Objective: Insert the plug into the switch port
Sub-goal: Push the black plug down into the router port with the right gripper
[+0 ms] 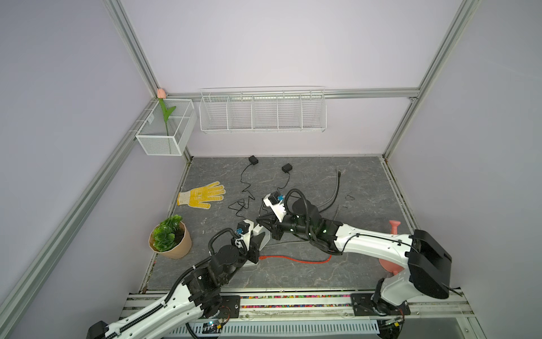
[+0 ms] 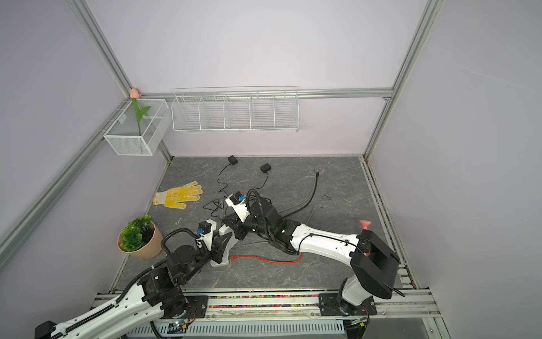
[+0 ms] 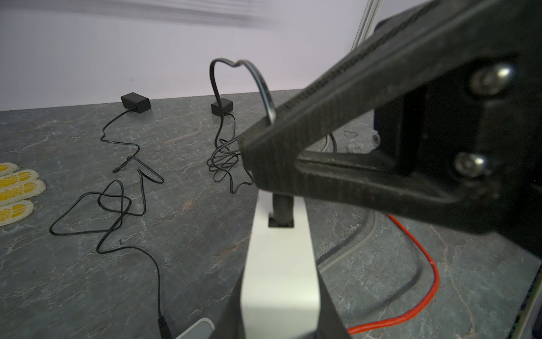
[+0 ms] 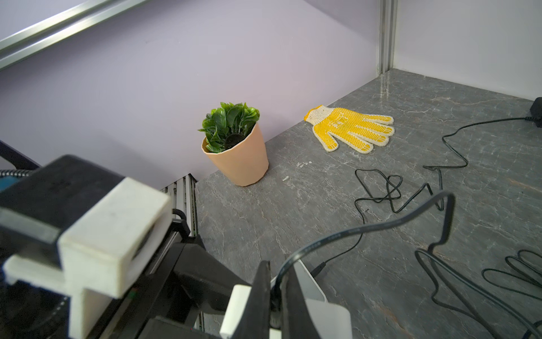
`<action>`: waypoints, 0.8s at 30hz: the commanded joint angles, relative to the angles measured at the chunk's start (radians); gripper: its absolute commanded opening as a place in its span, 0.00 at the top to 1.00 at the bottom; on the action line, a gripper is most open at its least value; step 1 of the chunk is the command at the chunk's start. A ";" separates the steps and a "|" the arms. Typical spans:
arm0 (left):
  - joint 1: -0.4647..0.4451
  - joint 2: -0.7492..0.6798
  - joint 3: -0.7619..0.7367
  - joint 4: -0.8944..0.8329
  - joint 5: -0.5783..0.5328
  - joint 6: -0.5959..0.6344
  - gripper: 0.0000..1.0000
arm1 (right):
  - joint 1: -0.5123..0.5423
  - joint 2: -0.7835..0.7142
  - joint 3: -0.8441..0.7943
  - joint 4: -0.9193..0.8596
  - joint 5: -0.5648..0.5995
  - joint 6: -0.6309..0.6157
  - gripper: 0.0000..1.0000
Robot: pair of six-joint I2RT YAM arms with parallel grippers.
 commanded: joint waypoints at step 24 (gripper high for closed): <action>0.001 -0.057 0.081 0.170 -0.053 0.049 1.00 | 0.082 0.104 -0.062 -0.175 0.030 0.001 0.93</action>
